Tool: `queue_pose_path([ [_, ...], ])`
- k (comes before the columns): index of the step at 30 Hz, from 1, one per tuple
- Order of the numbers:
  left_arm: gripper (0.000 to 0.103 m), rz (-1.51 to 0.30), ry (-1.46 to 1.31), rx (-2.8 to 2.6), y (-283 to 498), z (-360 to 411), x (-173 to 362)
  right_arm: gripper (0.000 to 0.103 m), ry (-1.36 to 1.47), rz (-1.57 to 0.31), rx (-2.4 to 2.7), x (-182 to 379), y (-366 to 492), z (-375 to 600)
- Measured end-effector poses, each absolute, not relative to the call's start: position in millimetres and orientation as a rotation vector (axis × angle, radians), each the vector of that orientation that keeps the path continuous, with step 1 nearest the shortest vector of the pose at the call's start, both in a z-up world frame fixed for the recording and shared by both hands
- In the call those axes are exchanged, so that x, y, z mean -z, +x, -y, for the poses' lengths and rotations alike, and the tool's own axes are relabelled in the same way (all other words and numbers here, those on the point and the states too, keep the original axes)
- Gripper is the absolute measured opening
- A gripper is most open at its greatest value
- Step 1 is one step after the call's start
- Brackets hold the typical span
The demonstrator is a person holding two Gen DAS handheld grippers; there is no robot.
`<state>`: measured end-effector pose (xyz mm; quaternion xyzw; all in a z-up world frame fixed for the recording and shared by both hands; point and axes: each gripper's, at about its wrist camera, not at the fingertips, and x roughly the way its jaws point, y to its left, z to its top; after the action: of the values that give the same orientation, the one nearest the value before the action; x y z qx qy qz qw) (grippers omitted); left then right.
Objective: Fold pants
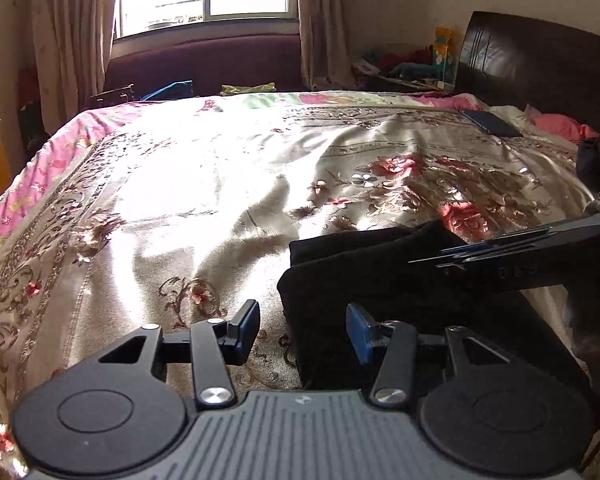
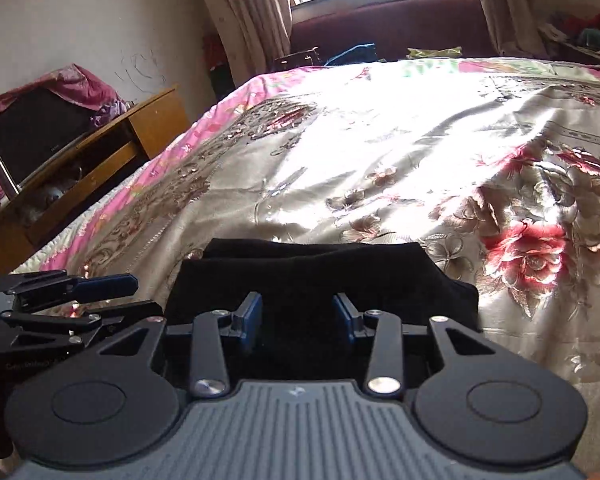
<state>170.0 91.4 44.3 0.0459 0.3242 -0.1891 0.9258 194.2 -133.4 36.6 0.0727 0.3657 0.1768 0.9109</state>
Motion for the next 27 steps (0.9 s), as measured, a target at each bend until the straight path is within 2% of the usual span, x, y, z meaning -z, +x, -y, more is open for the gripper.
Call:
queue_pose_path([
  [2, 0.065, -0.683, 0.075, 0.385, 193, -88, -28, 0.039, 0.167, -0.782, -0.312, -19, 212, 142],
  [4, 0.065, -0.682, 0.047, 0.385, 210, -87, -21, 0.036, 0.212, -0.815, -0.274, -10, 222, 149],
  [9, 0.065, -0.679, 0.146, 0.361, 223, -73, -17, 0.037, 0.165, -0.819, -0.257, -6, 222, 148],
  [11, 0.064, -0.654, 0.146, 0.349, 215, -79, -27, 0.041, 0.146, -0.773, -0.238, -24, 204, 145],
  [14, 0.064, -0.636, 0.072, 0.31, 193, -107, -46, 0.043, 0.142, -0.686, -0.299, -55, 160, 147],
  [18, 0.064, -0.667, 0.012, 0.323, 144, -142, -56, 0.045, 0.105, -0.688, -0.471, -72, 94, 128],
  [22, 0.064, -0.723, 0.07, 0.357, 92, -152, -46, 0.049, -0.111, -0.657, -0.564, -66, 37, 88],
  [23, 0.064, -0.744, 0.074, 0.36, 85, -154, -42, 0.056, -0.189, -0.65, -0.57, -61, 30, 76],
  [24, 0.064, -0.756, 0.069, 0.352, 80, -157, -39, 0.059, -0.279, -0.644, -0.586, -53, 24, 61],
  [27, 0.064, -0.785, 0.012, 0.341, 70, -169, -30, 0.054, -0.501, -0.597, -0.526, -35, 25, 31],
])
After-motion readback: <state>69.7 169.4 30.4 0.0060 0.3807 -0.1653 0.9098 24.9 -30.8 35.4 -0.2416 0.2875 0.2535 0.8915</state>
